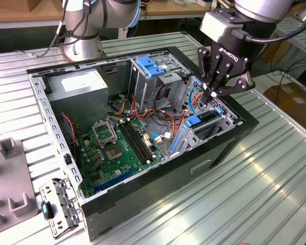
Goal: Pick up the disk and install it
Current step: 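Insert the disk into the insertion slot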
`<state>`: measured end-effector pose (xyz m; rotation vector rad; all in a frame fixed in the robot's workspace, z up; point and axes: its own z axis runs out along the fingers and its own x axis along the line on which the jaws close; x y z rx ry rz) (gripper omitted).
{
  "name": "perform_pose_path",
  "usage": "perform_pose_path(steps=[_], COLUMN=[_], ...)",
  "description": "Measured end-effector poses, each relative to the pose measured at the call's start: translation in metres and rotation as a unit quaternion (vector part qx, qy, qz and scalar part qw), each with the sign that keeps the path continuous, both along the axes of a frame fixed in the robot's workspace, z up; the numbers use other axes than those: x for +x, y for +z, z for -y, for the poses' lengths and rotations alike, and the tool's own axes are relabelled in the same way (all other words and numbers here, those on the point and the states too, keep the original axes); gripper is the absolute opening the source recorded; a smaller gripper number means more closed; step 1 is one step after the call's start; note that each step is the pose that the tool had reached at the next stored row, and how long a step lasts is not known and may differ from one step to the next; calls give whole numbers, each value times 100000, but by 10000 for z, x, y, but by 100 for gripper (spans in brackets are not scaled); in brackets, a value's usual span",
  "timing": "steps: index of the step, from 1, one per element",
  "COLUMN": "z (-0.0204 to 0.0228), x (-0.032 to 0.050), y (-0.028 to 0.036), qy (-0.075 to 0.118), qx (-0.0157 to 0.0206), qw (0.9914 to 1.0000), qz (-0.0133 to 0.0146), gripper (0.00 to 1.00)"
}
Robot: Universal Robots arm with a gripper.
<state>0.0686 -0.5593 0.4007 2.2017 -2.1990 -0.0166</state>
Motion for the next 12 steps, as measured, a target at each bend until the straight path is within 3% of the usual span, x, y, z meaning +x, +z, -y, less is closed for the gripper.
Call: perform_pose_path(steps=[6, 8, 12], z=[0, 0, 0], x=[0, 0, 0], y=[-149, -226, -297], qy=[2, 0, 1], qx=[-3, -1, 4], qw=[100000, 100000, 100000], qz=[0, 1, 0], gripper=[11, 11, 11])
